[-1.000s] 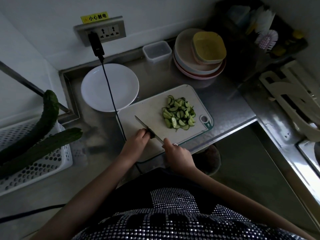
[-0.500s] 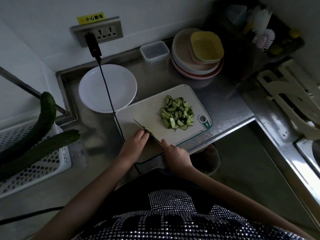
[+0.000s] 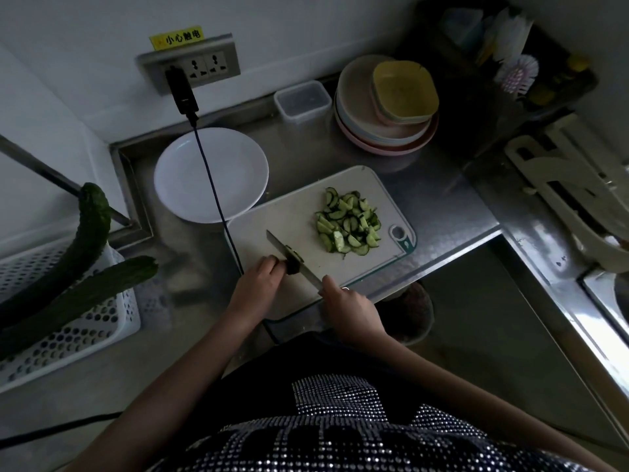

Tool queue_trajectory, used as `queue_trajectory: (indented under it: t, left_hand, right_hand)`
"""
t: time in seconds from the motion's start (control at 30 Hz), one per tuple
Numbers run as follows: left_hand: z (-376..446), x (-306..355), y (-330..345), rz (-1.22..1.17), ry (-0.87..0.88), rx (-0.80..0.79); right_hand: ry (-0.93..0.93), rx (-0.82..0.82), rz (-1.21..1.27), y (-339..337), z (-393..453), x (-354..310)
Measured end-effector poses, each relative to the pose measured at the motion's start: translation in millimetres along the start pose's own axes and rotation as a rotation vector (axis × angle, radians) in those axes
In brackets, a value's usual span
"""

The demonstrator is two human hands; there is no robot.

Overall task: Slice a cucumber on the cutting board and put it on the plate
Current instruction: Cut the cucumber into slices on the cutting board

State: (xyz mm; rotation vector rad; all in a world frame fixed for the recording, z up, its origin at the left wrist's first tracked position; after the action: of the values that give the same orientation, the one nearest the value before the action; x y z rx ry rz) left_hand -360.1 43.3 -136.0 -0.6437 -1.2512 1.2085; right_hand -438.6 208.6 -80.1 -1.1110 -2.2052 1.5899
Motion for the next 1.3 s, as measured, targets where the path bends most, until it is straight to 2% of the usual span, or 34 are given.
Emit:
queue_trajectory:
  t: [0.4,0.53,0.63,0.7,0.87,0.97,1.03,1.13,1.3]
  left_hand:
    - [3,2,-6,0.116,0.049,-0.049]
    - [5,5,-9,0.073,-0.031,-0.161]
    - [10,9,-9,0.057,-0.072,-0.164]
    - [12,9,-6,0.053,-0.07,-0.144]
    - [8,1,7,-0.022,-0.079,-0.124]
    - [11,4,5,-0.061,-0.106,-0.108]
    - [21,9,0,-0.091,-0.145,-0.092]
    - [33,13,-4,-0.106,-0.157,-0.121]
    - [28,6,5,-0.19,-0.165,-0.228]
  right_hand:
    - [0.007,-0.032,-0.028,9,6,1]
    - [0.035,-0.08,-0.067,10,8,2]
    - [0.035,-0.075,-0.075,10,8,2]
    - [0.05,-0.053,-0.076,9,7,3]
    - [0.233,0.064,0.078,0,5,17]
    - [0.172,0.047,0.08,0,1,11]
    - [0.161,0.093,0.096,-3,1,8]
    - [0.215,0.156,0.177,-7,1,10]
    - [0.248,0.214,0.153,-5,0,19]
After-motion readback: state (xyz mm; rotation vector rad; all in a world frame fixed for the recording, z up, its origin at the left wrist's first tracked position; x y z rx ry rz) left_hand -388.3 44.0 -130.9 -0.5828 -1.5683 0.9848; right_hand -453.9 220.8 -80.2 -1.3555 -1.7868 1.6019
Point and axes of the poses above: each hand's wrist, its own z-axis towards the middle knuckle, its own y-axis out of the palm, x = y × z, the point moved 1 cm from there along z, towards the middle knuckle, and after that the axes turned 9 degrees about -z, right-handed, at the moved point
